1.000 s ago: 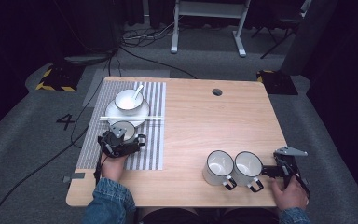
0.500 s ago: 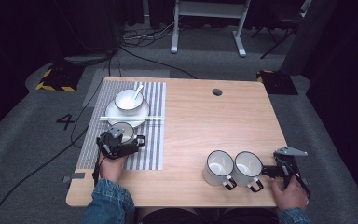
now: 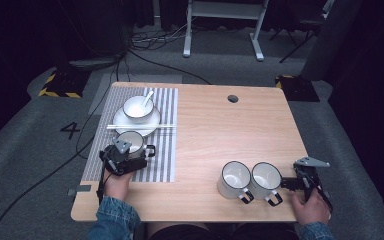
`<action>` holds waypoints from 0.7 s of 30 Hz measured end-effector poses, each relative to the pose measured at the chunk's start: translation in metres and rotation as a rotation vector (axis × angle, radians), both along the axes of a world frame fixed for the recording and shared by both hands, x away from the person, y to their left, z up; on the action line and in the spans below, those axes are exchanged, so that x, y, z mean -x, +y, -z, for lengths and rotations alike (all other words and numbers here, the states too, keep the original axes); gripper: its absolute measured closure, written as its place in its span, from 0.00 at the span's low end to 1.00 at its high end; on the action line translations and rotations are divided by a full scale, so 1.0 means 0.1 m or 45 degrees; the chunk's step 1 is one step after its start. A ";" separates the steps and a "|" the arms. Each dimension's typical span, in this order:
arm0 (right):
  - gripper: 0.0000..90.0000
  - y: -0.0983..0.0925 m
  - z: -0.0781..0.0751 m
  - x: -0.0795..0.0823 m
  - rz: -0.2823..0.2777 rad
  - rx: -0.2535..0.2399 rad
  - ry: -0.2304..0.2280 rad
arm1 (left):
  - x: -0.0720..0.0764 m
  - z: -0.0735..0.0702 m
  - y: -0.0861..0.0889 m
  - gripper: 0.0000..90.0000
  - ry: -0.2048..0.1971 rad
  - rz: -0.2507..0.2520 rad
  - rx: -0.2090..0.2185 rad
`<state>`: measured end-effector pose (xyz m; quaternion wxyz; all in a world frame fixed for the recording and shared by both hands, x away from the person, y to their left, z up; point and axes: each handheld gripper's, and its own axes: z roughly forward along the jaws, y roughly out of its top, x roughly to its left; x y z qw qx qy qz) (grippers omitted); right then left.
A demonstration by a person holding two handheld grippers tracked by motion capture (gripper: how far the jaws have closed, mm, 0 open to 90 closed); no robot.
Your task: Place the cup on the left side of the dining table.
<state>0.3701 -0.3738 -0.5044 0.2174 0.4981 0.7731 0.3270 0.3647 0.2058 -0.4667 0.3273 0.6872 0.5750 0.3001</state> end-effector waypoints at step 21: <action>0.06 0.00 0.00 0.00 0.000 0.000 0.001 | 0.72 -0.18 0.03 0.07 -0.065 0.142 0.052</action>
